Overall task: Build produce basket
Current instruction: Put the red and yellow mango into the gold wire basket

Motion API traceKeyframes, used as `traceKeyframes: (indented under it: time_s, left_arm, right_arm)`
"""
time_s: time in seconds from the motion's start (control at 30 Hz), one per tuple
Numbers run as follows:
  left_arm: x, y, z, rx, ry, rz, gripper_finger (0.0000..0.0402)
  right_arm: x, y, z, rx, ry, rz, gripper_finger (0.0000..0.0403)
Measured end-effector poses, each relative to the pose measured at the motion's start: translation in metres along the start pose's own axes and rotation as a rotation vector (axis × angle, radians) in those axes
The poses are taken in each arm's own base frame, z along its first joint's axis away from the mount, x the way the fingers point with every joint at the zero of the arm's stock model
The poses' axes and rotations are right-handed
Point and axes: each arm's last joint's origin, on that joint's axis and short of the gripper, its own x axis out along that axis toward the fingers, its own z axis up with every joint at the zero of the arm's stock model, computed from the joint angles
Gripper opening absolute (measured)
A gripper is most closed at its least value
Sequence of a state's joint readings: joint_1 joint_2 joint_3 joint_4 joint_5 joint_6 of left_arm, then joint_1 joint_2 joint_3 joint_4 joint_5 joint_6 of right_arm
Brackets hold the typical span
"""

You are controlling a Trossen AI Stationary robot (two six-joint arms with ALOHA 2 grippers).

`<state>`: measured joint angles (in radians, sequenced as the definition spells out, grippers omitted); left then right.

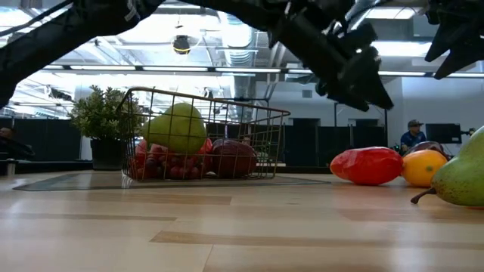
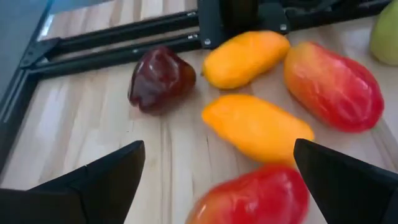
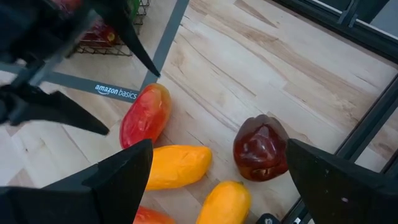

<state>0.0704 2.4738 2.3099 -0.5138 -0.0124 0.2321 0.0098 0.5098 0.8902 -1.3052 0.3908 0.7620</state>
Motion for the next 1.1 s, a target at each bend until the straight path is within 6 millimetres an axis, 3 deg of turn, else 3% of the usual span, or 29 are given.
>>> traceKeyframes:
  time_s: [0.4, 0.6, 0.77, 0.97, 1.1]
  left_arm:
    - [0.043, -0.009, -0.038, 0.073, 0.091, -0.095, 0.0397]
    - [0.041, -0.008, -0.049, 0.022, 0.203, -0.115, 0.0397]
    - [0.039, -0.013, -0.053, -0.13, 0.269, -0.128, 0.0392]
    - [0.035, -0.032, -0.052, -0.216, 0.316, -0.167, 0.0384]
    - [0.03, -0.048, -0.048, -0.179, 0.341, -0.202, 0.0382]
  right_arm:
    - [0.0, 0.0, 0.0, -0.001, 0.001, 0.0, 0.0385]
    - [0.0, 0.0, 0.0, -0.001, 0.001, 0.001, 0.0385]
    - [0.0, 0.0, 0.0, -0.001, 0.0, 0.001, 0.0385]
    - [0.0, 0.0, 0.0, -0.003, 0.0, 0.002, 0.0385]
    - [0.0, 0.0, 0.0, -0.003, 0.0, 0.002, 0.0385]
